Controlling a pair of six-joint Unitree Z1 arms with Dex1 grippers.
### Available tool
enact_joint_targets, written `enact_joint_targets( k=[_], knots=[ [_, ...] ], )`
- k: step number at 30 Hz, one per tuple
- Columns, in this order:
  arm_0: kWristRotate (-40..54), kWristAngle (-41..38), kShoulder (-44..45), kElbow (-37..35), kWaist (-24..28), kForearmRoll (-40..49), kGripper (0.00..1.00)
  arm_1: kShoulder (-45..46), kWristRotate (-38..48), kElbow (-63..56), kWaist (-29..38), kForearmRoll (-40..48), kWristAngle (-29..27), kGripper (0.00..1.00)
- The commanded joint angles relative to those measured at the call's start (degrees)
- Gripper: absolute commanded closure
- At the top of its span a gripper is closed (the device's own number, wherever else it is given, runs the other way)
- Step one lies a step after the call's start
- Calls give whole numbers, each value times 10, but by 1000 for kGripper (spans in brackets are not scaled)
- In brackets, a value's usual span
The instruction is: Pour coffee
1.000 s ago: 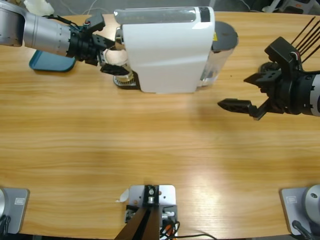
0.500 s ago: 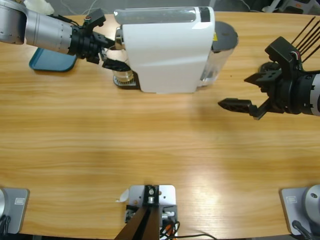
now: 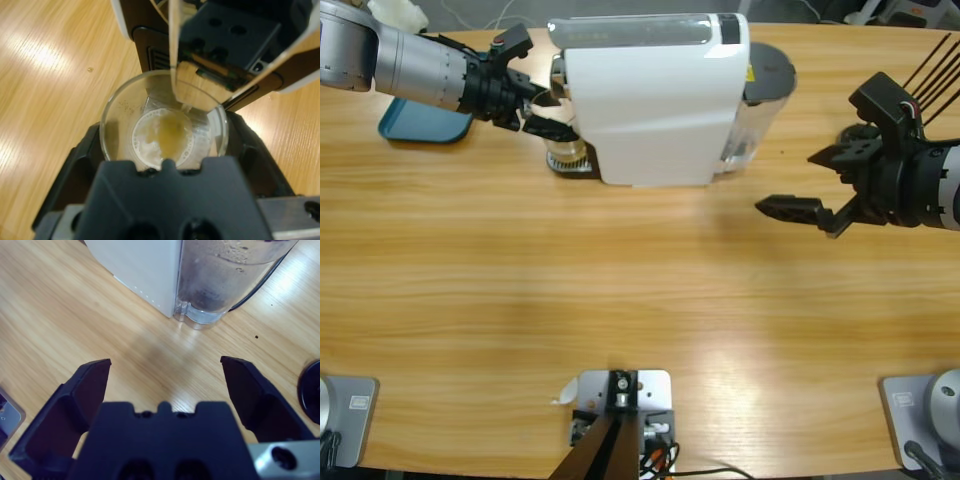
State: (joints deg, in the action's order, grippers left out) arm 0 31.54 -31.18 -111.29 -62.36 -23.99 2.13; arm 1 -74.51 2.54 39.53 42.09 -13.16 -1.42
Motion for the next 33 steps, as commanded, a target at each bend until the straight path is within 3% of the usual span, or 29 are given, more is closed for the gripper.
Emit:
enact_joint_targets(
  k=[1,3,6,13,18,25,30,33],
  knots=[
    [-16,17,-31,21,7,7,741,-20,0,1,-6,8,8,4],
    [-11,13,-21,26,12,7,890,-20,0,1,-6,9,8,4],
    [-17,25,4,39,30,6,1000,-20,0,2,-6,9,8,4],
    [-41,45,63,53,63,4,1000,-8,-1,10,-6,6,10,9],
    [-124,71,97,57,139,-20,1000,-5,-1,15,-6,-4,10,9],
    [-235,162,72,58,198,-57,1000,-11,-1,15,-6,-5,10,11],
    [-251,241,29,35,212,-57,1000,0,-1,20,-6,-25,11,18],
    [-251,243,5,17,212,-57,1000,-7,-1,20,-6,-26,13,18]
  ],
)
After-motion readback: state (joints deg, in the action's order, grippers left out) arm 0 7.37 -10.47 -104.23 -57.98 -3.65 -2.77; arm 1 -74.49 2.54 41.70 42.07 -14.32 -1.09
